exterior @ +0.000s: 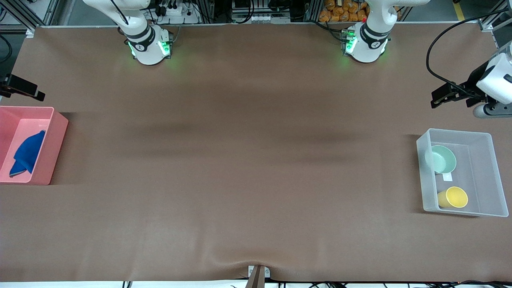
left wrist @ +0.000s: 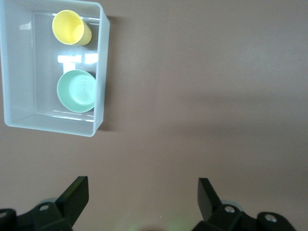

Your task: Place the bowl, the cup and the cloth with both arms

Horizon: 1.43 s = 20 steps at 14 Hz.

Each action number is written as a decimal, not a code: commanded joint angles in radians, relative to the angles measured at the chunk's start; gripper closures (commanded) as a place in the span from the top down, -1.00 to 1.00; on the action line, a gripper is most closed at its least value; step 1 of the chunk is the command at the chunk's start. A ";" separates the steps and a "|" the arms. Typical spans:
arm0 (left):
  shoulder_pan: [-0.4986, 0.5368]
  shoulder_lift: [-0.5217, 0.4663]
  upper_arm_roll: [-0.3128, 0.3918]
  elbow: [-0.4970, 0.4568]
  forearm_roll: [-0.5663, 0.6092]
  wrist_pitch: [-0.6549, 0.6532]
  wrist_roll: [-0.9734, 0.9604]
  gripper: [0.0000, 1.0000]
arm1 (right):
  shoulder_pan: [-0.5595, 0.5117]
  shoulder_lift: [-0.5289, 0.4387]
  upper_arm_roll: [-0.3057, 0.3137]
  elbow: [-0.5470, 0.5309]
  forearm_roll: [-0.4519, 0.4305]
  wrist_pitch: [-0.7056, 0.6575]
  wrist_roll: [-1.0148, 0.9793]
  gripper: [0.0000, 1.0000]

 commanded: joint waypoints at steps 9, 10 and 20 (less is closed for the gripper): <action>0.013 0.049 0.016 0.087 -0.032 -0.006 0.030 1.00 | 0.012 -0.018 -0.014 -0.041 -0.019 0.021 -0.011 1.00; 0.013 0.049 0.016 0.089 -0.030 -0.006 0.032 1.00 | 0.012 -0.016 -0.014 -0.046 -0.030 0.036 -0.012 1.00; 0.014 0.052 0.016 0.086 -0.024 -0.007 0.032 1.00 | 0.046 -0.022 -0.006 -0.067 -0.042 0.067 -0.011 1.00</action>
